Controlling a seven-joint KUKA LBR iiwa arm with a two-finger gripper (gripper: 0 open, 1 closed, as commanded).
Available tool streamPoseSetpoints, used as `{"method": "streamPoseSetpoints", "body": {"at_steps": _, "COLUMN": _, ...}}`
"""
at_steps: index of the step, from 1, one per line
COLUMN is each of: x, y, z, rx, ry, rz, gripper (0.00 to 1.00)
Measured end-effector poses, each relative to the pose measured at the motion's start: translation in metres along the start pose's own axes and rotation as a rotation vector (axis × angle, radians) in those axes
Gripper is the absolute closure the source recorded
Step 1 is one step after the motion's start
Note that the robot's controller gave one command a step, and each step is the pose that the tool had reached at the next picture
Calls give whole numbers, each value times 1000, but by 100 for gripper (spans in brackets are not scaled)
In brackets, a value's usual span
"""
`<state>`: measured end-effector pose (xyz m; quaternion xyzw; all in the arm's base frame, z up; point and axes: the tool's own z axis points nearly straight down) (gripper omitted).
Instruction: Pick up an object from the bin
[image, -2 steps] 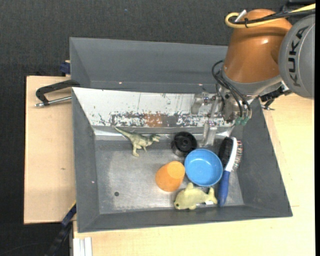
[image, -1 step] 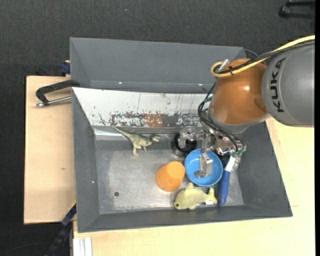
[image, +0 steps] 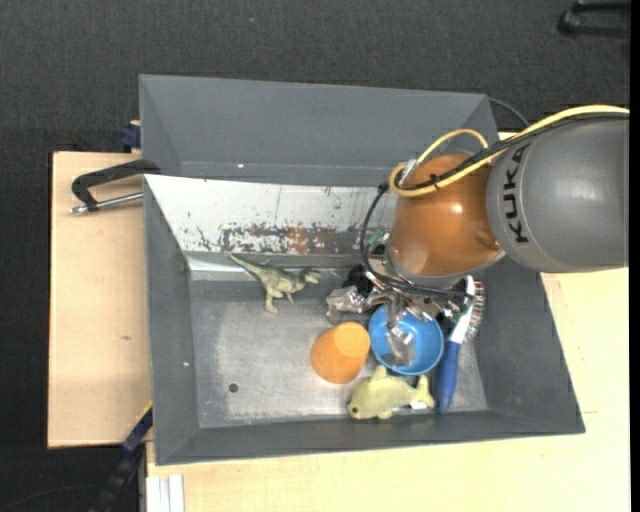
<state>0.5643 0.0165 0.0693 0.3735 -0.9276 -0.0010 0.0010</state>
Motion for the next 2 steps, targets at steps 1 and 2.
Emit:
{"method": "streamPoseSetpoints", "body": {"at_steps": 1, "x": -1, "y": -1, "z": -2, "rx": 3, "ry": -4, "rz": 2, "gripper": 100}}
{"method": "streamPoseSetpoints", "body": {"at_steps": 2, "x": 64, "y": -97, "z": -174, "rx": 13, "ry": -5, "rz": -648, "gripper": 100}}
